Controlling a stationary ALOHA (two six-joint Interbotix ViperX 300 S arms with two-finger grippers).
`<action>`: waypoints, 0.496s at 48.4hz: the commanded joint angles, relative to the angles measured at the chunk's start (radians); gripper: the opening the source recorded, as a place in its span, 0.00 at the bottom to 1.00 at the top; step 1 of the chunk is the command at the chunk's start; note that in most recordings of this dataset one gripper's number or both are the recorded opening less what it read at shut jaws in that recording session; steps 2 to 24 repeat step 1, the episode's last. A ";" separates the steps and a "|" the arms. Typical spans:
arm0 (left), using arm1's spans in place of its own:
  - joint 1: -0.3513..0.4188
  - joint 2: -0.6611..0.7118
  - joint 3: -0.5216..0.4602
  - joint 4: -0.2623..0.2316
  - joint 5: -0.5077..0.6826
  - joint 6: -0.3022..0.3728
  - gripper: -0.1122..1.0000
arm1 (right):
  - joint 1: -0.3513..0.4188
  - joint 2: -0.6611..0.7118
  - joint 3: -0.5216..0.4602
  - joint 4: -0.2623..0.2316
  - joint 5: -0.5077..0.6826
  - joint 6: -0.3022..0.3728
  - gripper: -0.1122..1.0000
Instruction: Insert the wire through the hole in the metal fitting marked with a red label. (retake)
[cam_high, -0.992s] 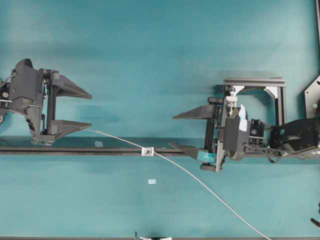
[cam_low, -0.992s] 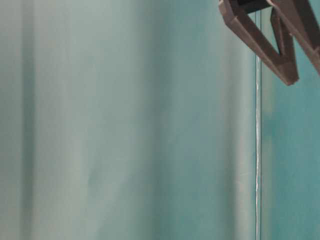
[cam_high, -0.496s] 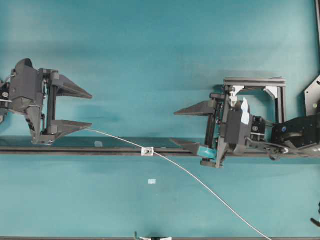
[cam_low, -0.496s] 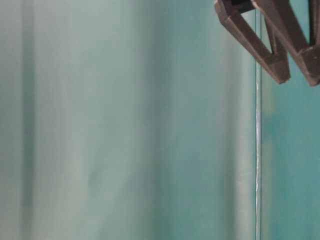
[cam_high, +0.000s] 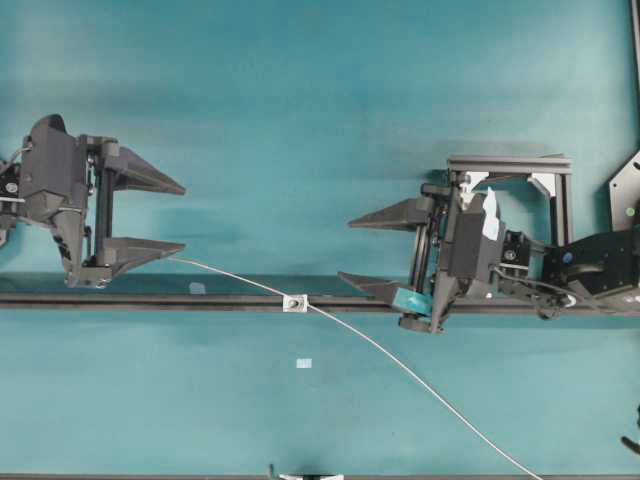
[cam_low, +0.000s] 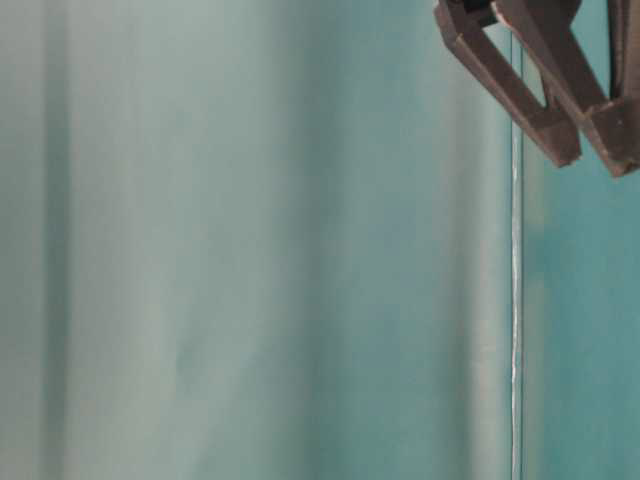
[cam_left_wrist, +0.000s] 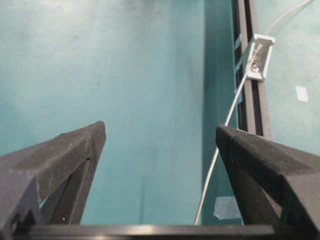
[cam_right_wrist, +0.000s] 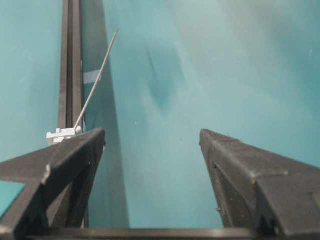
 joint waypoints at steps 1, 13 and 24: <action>0.006 -0.009 -0.018 0.003 -0.009 0.002 0.77 | -0.002 -0.026 -0.017 0.002 -0.005 0.003 0.87; 0.006 -0.009 -0.018 0.003 -0.009 0.002 0.77 | -0.002 -0.026 -0.017 0.002 -0.005 0.003 0.87; 0.006 -0.009 -0.018 0.003 -0.009 0.002 0.77 | -0.002 -0.026 -0.017 0.002 -0.005 0.003 0.87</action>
